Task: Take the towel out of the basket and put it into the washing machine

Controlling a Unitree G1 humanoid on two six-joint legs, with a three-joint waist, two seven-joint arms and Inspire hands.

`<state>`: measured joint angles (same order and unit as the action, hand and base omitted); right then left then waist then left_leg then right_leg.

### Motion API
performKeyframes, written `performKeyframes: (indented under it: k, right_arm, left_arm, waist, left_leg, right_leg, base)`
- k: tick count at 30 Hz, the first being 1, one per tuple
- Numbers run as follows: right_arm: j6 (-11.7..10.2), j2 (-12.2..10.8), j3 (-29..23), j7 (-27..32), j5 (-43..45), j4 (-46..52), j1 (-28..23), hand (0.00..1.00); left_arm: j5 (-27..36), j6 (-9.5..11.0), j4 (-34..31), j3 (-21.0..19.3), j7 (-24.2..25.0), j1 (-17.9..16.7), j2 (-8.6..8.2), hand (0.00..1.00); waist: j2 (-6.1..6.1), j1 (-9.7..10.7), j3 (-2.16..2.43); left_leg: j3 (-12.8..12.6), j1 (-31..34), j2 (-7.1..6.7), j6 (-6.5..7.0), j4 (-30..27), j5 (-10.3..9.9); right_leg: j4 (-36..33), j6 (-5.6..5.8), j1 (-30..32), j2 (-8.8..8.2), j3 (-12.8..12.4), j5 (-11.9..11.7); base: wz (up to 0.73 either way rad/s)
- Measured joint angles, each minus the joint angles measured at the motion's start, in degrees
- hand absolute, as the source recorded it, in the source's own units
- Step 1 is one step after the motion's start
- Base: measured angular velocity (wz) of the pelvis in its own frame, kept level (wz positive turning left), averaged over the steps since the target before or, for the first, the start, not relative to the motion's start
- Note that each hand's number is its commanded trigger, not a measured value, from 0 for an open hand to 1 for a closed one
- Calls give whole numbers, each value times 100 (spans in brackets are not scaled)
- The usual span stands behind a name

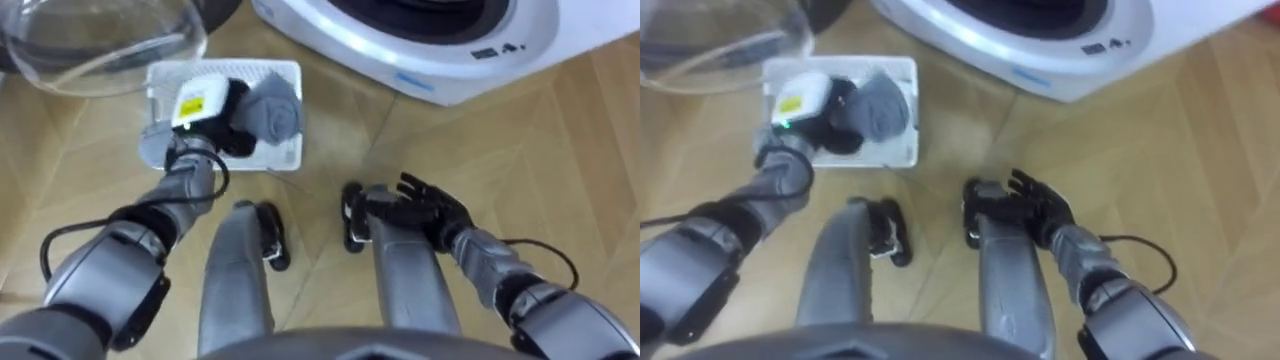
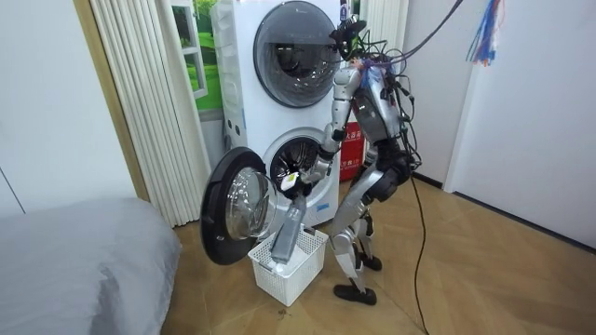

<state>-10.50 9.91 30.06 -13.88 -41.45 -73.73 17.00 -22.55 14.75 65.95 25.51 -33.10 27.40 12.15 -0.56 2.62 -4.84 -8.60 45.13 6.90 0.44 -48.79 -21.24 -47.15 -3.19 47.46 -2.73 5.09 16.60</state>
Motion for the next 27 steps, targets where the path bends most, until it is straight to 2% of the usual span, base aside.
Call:
performKeyframes:
  k: [1, 2, 3, 5, 6, 8, 9, 11, 12, 14, 16, 20, 22, 27]
  right_arm:
    - [16, 23, -4, 32, 217, -3, 21, 0]
    - [17, 27, -5, 34, 487, 9, 49, 0]
    - [17, 33, -3, 32, 580, 22, 61, 0]
    - [17, 69, -16, 31, 822, 46, 123, 0]
    - [18, 55, -16, 20, 873, 58, 141, 0]
    - [23, -38, -46, -4, 991, 165, 181, 0]
    - [31, -69, -57, -5, 1031, 214, 186, 0]
    - [58, -187, -94, -119, 1106, 285, 223, 0]
    - [60, -203, -98, -146, 1124, 287, 234, 0]
    - [67, -278, -100, -183, 1178, 347, 232, 0]
    - [67, -283, -103, -218, 1201, 445, 175, 0]
    - [233, -306, -224, -354, 1387, 448, 169, 0]
    - [243, -306, -227, -430, 1485, 453, 144, 0]
    - [261, -294, -262, -561, 1503, 489, 74, 0]
  left_arm:
    - [509, 45, -200, -6, 61, -48, -14, 100]
    - [1003, 85, -400, -2, 182, -104, -40, 100]
    - [1244, 108, -473, -2, 266, -128, -57, 100]
    - [2157, 145, -720, 61, 742, -284, -155, 100]
    - [2364, 157, -771, 83, 895, -339, -171, 100]
    - [3244, 170, -777, 181, 1572, -566, -358, 100]
    - [3449, 170, -776, 196, 1736, -641, -414, 100]
    - [4205, 137, -784, 433, 2431, -828, -576, 100]
    - [4320, 124, -787, 500, 2615, -853, -604, 100]
    - [5034, 53, -849, 749, 3278, -1016, -609, 100]
    - [5466, -21, -870, 795, 3676, -1114, -596, 100]
    - [6238, -280, -977, 891, 4477, -1271, -573, 100]
    - [6531, -360, -1053, 932, 4725, -1366, -564, 100]
    - [7116, -625, -1100, 954, 5245, -1407, -440, 100]
  waist:
    - [-30, -15, 21]
    - [-35, -87, 23]
    - [-36, -117, 23]
    - [-46, -91, 31]
    - [-43, -106, 33]
    - [-34, -130, 38]
    - [-30, -130, 41]
    - [-38, -105, 52]
    - [-29, -109, 57]
    - [46, -117, 104]
    - [69, -116, 122]
    - [73, -133, 125]
    - [71, -131, 150]
    - [50, -147, 167]
  left_leg:
    - [8, -66, -18, 6, 93, 25]
    - [11, -116, -39, 1, 150, 48]
    - [12, -145, -50, 0, 171, 54]
    - [10, -284, -71, 10, 288, 67]
    - [15, -322, -79, 8, 324, 71]
    - [14, -514, -108, 6, 431, 76]
    - [11, -555, -112, 4, 461, 77]
    - [100, -599, -165, -7, 522, 136]
    - [113, -600, -170, 1, 539, 162]
    - [117, -646, -211, 9, 641, 231]
    - [130, -694, -252, 19, 702, 259]
    - [147, -802, -258, 53, 770, 311]
    - [149, -820, -261, 64, 813, 327]
    - [190, -820, -263, 78, 818, 338]
  right_leg:
    - [87, 1, -76, -21, 31, -2]
    - [147, 4, -132, -31, 33, -4]
    - [164, 5, -163, -39, 37, -4]
    - [226, 8, -314, -116, 152, -4]
    - [260, 8, -358, -119, 162, -4]
    - [334, 11, -527, -138, 183, -6]
    - [353, 13, -566, -137, 183, -5]
    - [475, 14, -684, -183, 303, -5]
    - [510, 14, -710, -196, 336, -5]
    - [557, 16, -758, -246, 368, -8]
    - [557, 19, -802, -292, 390, -8]
    - [642, 55, -939, -321, 436, -63]
    - [690, 71, -966, -325, 443, -97]
    - [746, 92, -1000, -318, 452, -150]
  base:
    - [10]
    - [8]
    - [5]
    - [11]
    - [7]
    - [0]
    - [0]
    - [17]
    - [31]
    - [17]
    - [10]
    - [6]
    - [0]
    - [0]
